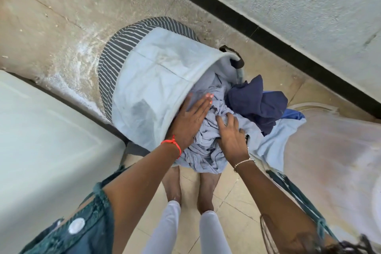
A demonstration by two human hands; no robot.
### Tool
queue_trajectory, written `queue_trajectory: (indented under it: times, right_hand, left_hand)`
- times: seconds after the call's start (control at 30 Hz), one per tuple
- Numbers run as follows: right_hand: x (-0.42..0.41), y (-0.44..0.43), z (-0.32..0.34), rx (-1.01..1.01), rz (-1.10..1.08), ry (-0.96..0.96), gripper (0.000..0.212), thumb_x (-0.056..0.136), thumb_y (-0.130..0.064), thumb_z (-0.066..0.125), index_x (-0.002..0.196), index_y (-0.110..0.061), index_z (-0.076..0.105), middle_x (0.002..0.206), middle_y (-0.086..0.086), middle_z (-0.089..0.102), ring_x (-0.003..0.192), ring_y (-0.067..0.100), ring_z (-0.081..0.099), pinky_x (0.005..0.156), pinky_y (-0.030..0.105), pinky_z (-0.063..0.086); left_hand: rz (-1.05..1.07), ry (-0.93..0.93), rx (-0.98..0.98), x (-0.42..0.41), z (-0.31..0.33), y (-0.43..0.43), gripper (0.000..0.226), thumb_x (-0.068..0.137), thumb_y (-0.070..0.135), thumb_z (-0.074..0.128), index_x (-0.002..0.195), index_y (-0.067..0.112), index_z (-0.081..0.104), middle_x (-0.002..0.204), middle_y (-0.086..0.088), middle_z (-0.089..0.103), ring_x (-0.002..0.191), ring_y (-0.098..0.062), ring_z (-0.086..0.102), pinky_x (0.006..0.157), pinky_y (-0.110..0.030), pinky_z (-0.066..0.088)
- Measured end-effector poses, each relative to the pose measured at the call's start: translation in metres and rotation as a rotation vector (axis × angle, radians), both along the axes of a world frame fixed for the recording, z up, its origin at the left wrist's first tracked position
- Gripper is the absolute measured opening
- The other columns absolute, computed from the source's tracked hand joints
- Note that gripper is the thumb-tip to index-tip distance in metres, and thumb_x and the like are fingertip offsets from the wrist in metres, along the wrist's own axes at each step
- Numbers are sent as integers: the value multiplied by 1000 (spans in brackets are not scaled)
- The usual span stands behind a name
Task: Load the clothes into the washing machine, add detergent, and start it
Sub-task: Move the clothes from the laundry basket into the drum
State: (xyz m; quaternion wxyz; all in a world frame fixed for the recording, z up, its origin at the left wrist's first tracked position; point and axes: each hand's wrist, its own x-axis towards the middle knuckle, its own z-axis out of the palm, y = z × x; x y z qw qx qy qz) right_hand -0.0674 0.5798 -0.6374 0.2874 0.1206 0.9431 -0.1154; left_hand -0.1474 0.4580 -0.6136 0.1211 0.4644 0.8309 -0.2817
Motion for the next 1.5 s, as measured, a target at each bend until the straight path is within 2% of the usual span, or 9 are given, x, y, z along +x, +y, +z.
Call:
queue_trajectory:
  times: [0.13, 0.27, 0.5, 0.73, 0.87, 1.0, 1.17, 1.27, 1.5]
  right_hand:
    - [7, 1, -6, -123, -36, -93, 96, 77, -25, 65, 148, -16, 1, 156, 15, -7, 142, 34, 7, 98, 60, 35]
    - [18, -7, -28, -114, -132, -92, 119, 69, -41, 70, 142, -24, -24, 155, 10, -18, 144, 32, -1, 102, 65, 24]
    - [12, -6, -32, -60, -123, -57, 102, 78, -6, 59, 144, -21, -17, 156, 11, -13, 143, 32, 4, 100, 67, 29]
    - [12, 8, -26, -165, -73, -60, 102, 74, -12, 57, 145, -22, -15, 156, 9, -14, 143, 33, 4, 104, 64, 26]
    - [3, 21, -18, -339, -133, -44, 103, 65, -27, 55, 147, -26, -7, 157, 8, -4, 144, 29, 7, 110, 60, 14]
    - [-2, 54, -5, -564, -470, 429, 94, 54, -19, 49, 145, -19, 24, 153, 6, 26, 141, 19, 23, 109, 56, 24]
    - [20, 96, -17, -302, -572, 404, 113, 60, -70, 53, 148, -22, 0, 157, 5, -4, 145, 22, -4, 111, 55, 2]
    - [33, 120, -25, -483, -720, 289, 130, 55, -65, 73, 145, -29, -13, 156, -3, -17, 143, 10, -13, 114, 52, -1]
    - [24, 143, -68, -397, -643, 182, 110, 69, -32, 79, 148, -31, 3, 155, 6, -16, 144, 25, -10, 112, 60, 11]
  left_hand:
    - [-146, 75, 22, 4, -21, 10, 60, 90, 21, 19, 148, 6, 12, 156, -8, 15, 145, -20, 9, 112, -49, -3]
    - [-73, 24, 103, 14, -44, 14, 62, 87, 14, 7, 146, 12, 26, 151, -2, 32, 140, -20, 27, 114, -41, 9]
    - [-104, -5, 140, 12, -41, 13, 66, 87, 24, 28, 147, 1, 12, 154, -15, 20, 143, -30, 14, 111, -49, -2]
    - [-103, -56, 100, 11, -35, 14, 65, 86, 22, 18, 146, -2, 7, 155, -16, 18, 144, -30, 13, 109, -54, -4]
    - [22, -164, 25, 10, -26, 20, 88, 88, 42, 43, 145, -4, -6, 156, -19, 5, 145, -31, 1, 107, -54, -11]
    - [180, -577, -3, -10, -11, 42, 110, 78, 46, 57, 143, -2, -18, 153, -19, -21, 141, -29, -22, 105, -51, -23]
    - [417, -1200, 378, -50, 12, 110, 97, 81, 34, 51, 145, 10, -18, 155, -5, -23, 141, -15, -21, 112, -37, -16]
    - [223, -939, 455, -50, -12, 148, 90, 83, 8, 52, 147, 7, -11, 157, -8, -15, 144, -18, -14, 117, -39, -9]
    - [115, -578, 87, -20, -86, 168, 72, 97, 21, 39, 147, 8, -11, 156, -17, -7, 144, -32, -5, 118, -40, -3]
